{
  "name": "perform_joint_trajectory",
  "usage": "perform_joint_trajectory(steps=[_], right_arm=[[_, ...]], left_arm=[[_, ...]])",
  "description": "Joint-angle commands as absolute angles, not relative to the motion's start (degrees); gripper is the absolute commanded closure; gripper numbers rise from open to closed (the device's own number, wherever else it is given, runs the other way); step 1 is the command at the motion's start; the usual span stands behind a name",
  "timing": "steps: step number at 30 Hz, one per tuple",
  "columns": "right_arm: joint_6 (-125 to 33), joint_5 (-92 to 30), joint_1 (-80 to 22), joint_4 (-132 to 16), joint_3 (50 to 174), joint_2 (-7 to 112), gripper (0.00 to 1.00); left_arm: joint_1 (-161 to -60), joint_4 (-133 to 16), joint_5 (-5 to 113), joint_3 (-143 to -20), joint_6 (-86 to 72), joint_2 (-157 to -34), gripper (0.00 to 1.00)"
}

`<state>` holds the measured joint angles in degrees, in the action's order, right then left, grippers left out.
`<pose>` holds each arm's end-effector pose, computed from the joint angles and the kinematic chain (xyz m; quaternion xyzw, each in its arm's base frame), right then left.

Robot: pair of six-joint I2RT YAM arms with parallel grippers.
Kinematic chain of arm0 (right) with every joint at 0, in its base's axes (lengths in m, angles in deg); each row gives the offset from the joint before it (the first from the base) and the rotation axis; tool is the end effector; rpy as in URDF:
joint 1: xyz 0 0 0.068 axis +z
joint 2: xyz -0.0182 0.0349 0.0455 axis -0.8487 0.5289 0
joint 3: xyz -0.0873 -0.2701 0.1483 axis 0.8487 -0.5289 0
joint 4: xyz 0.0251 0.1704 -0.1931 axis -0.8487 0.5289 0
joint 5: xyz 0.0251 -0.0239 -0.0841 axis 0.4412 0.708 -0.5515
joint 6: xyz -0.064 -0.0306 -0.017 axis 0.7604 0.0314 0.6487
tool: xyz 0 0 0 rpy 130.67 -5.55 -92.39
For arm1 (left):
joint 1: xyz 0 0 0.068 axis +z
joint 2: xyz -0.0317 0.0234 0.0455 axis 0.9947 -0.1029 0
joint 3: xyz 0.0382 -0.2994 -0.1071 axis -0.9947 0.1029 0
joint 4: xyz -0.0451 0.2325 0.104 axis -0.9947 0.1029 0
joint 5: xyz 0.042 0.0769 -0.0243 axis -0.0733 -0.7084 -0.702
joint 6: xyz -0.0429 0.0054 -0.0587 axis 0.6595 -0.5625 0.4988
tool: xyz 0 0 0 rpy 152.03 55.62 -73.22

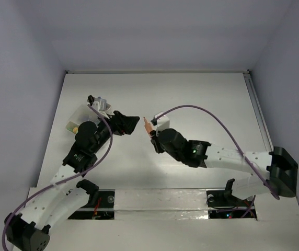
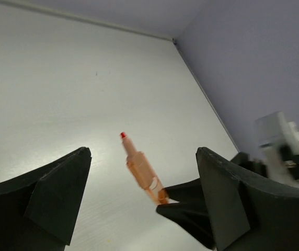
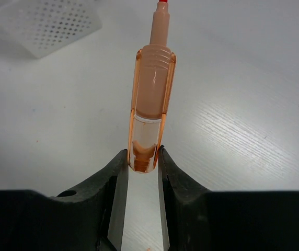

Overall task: Sort the stationery into containers
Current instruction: Pick up the pen from the center of the board.

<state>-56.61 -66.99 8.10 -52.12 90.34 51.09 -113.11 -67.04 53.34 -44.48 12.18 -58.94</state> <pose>0.1533 0.2766 0.3035 -0.2432 0.8218 0.1553 0.4913 0.1316 -0.0824 0.3708 0.0435 0.6605 -0.4093 0.6279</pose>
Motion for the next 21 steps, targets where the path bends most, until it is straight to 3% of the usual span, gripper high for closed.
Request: perform_joint_trajectory(steps=[1,11,21], right_arm=[[-53.9,-66.38,8.2,-53.89,88.2,47.46,0.88],[-52.58,-64.45,7.67,-54.59,86.71,43.06,0.9],[-53.28,-63.39,7.15,-54.86,85.56,40.51,0.92]], left_arm=[[-114.15,-77.13,55.3,-41.65,15.89,-60.98,0.22],[-116.88,-87.6,56.01,-39.8,17.04,-73.45,0.3],[-119.78,-89.8,55.48,-41.29,15.81,-79.7,0.49]])
